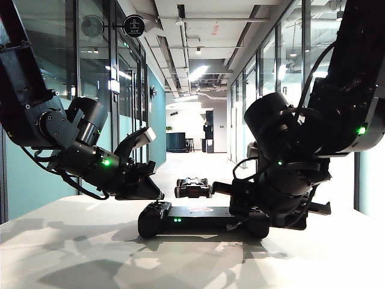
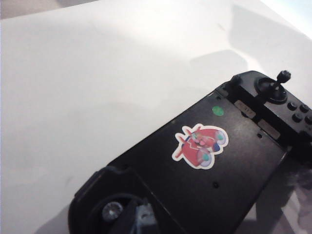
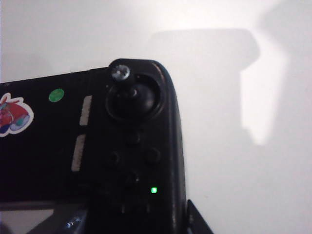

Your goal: Push the left joystick on the remote control sitting on the white table forward to make the robot dog walk in a straight line until it approaches the door.

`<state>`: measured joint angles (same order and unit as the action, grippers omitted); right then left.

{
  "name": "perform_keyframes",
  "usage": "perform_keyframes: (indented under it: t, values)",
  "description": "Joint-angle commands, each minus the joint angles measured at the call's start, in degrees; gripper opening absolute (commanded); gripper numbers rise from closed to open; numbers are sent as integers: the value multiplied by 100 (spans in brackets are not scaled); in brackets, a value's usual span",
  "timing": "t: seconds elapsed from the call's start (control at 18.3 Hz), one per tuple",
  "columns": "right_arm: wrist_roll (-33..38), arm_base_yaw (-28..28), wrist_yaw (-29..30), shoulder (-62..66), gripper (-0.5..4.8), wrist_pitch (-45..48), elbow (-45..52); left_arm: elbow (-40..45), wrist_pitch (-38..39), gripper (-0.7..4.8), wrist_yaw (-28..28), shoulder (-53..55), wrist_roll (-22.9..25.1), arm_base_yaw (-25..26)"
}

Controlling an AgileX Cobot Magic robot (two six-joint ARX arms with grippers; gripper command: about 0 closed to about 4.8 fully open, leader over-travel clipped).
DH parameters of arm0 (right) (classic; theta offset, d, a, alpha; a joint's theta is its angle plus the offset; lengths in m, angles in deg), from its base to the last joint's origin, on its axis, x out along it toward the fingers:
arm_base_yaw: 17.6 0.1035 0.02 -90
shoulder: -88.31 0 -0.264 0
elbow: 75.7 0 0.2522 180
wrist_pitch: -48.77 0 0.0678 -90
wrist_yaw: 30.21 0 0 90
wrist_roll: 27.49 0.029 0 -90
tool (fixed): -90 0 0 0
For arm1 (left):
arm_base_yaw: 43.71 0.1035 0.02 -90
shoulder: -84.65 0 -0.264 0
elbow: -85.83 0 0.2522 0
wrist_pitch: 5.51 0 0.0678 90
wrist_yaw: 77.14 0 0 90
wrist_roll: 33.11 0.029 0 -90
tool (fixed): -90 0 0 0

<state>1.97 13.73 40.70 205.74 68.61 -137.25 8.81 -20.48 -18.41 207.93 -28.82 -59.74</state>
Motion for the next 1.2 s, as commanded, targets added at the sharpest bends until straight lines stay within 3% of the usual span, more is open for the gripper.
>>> perform_keyframes:
  t: [0.05, 1.2]
  values:
    - [103, 2, -31, -24, 206, 125, -20, -24, -98, -5, 57, -7, 24, 11]
    - [101, 4, -31, -24, 206, 129, -20, -96, -181, -5, 44, 149, 20, 11]
